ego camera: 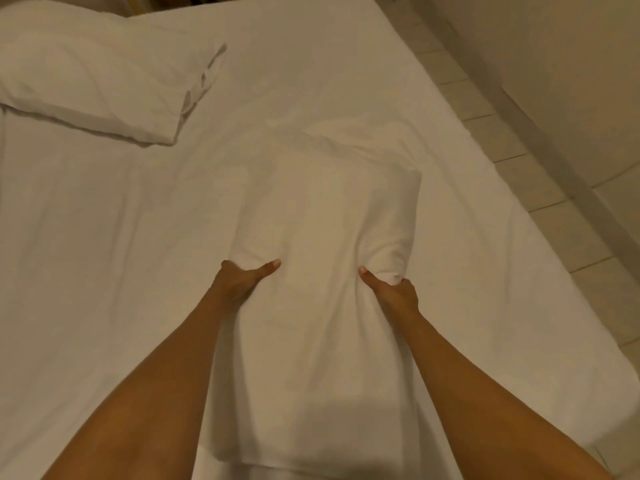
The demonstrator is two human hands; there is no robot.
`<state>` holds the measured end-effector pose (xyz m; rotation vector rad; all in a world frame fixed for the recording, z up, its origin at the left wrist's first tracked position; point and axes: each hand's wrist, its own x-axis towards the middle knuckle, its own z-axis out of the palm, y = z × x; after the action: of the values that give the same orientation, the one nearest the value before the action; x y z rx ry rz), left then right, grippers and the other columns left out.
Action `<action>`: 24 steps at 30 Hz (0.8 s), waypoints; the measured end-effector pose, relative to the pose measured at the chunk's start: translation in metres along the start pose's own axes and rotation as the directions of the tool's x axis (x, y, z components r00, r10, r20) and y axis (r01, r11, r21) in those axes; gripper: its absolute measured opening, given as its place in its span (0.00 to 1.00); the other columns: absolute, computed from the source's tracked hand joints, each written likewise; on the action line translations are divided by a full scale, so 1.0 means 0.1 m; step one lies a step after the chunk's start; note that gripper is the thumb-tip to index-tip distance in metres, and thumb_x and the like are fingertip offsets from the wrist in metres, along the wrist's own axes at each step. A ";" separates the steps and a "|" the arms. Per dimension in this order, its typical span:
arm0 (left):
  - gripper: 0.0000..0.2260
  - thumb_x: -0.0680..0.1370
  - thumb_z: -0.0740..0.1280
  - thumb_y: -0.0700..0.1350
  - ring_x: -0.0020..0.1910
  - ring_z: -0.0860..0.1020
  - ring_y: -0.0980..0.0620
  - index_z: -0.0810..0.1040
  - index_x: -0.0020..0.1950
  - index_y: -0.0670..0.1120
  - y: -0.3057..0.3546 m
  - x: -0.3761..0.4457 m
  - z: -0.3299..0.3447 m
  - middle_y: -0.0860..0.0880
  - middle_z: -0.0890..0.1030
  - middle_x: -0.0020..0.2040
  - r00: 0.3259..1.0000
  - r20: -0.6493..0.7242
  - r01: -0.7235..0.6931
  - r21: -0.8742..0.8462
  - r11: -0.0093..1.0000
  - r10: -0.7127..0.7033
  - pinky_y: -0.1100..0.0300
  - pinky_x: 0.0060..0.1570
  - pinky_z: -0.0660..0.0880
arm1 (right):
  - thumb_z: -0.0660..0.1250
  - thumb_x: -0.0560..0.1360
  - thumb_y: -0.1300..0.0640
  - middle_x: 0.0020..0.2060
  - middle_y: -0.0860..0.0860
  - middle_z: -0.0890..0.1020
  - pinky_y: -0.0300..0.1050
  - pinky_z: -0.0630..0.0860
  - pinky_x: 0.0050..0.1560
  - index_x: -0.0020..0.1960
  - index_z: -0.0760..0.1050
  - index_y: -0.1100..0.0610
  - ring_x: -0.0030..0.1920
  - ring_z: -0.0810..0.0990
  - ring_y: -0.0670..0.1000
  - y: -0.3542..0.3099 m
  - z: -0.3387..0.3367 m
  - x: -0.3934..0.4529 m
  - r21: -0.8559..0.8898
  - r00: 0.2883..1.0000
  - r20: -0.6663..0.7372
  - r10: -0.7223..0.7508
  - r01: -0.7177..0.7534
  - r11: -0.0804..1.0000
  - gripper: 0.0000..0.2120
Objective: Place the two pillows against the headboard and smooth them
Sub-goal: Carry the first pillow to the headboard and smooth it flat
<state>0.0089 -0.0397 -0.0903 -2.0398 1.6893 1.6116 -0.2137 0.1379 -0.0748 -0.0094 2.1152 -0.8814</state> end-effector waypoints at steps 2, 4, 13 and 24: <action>0.42 0.63 0.77 0.63 0.56 0.76 0.45 0.71 0.68 0.40 0.06 -0.09 -0.03 0.44 0.77 0.63 1.000 0.006 -0.022 -0.003 1.000 0.022 0.56 0.51 0.72 | 0.78 0.61 0.39 0.69 0.57 0.72 0.52 0.71 0.67 0.73 0.62 0.63 0.67 0.73 0.59 -0.06 -0.03 -0.03 0.050 0.999 -0.007 0.038 -0.038 0.998 0.51; 0.41 0.64 0.78 0.59 0.61 0.76 0.44 0.70 0.70 0.41 0.10 -0.17 -0.08 0.44 0.76 0.67 0.999 0.023 -0.037 -0.030 0.999 0.038 0.56 0.52 0.72 | 0.81 0.58 0.43 0.66 0.58 0.75 0.52 0.74 0.63 0.71 0.64 0.65 0.63 0.76 0.60 -0.12 -0.08 -0.10 0.146 0.995 0.034 0.089 -0.093 0.985 0.51; 0.37 0.66 0.78 0.53 0.66 0.74 0.44 0.69 0.71 0.45 0.07 -0.90 -0.50 0.45 0.75 0.68 0.991 0.014 -0.130 -0.181 0.975 0.135 0.56 0.59 0.71 | 0.79 0.65 0.56 0.66 0.59 0.75 0.48 0.73 0.53 0.71 0.64 0.66 0.62 0.76 0.60 -0.50 -0.29 -0.75 0.181 0.988 0.152 0.042 -0.070 0.981 0.41; 0.45 0.60 0.81 0.57 0.68 0.73 0.44 0.67 0.73 0.47 0.10 -2.55 -1.51 0.47 0.74 0.69 0.941 -0.307 -0.244 -0.323 0.914 0.143 0.51 0.66 0.70 | 0.79 0.66 0.55 0.71 0.58 0.69 0.48 0.70 0.60 0.75 0.59 0.63 0.68 0.71 0.60 -1.31 -0.45 -2.14 0.147 0.927 0.312 -0.210 0.171 0.974 0.45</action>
<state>0.1355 0.0442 0.1646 -2.4368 1.8552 1.8933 -0.1415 0.1285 0.1695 -0.2870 1.7700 -1.0405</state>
